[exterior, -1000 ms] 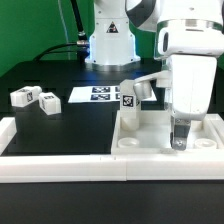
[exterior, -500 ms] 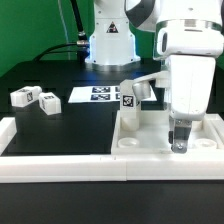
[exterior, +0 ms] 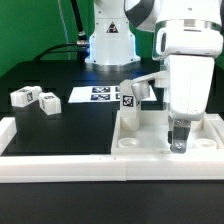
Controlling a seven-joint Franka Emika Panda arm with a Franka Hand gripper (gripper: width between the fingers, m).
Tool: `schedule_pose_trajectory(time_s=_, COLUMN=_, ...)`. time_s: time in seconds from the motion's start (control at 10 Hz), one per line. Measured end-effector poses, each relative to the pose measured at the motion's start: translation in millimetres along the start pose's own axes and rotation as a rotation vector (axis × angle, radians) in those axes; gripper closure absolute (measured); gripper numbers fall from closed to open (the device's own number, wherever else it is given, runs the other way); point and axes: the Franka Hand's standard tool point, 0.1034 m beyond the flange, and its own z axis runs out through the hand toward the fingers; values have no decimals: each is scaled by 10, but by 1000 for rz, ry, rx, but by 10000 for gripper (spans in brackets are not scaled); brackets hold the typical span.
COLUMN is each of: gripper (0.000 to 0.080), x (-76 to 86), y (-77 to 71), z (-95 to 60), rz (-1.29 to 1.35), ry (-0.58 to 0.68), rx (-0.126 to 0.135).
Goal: Assemble square table
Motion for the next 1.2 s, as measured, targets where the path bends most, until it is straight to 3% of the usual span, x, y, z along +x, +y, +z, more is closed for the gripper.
schedule_pose_trajectory(time_s=0.3, gripper=150, x=-305, y=261, z=-654, rz=47, ry=-38, rx=16)
schedule_pose_trajectory(time_s=0.4, gripper=150, x=-419, y=378, z=-897, rz=73, ry=-45, rx=9)
schedule_pose_trajectory(time_s=0.5, gripper=150, x=-463, y=444, z=-988, rz=112, ry=-44, rx=-6)
schedule_pose_trajectory(time_s=1.0, gripper=150, x=-495, y=401, z=-948, rz=307, ry=-47, rx=1)
schedule_pose_trajectory(time_s=1.2, gripper=150, x=-866, y=181, z=-1007, rz=423, ry=-62, rx=43)
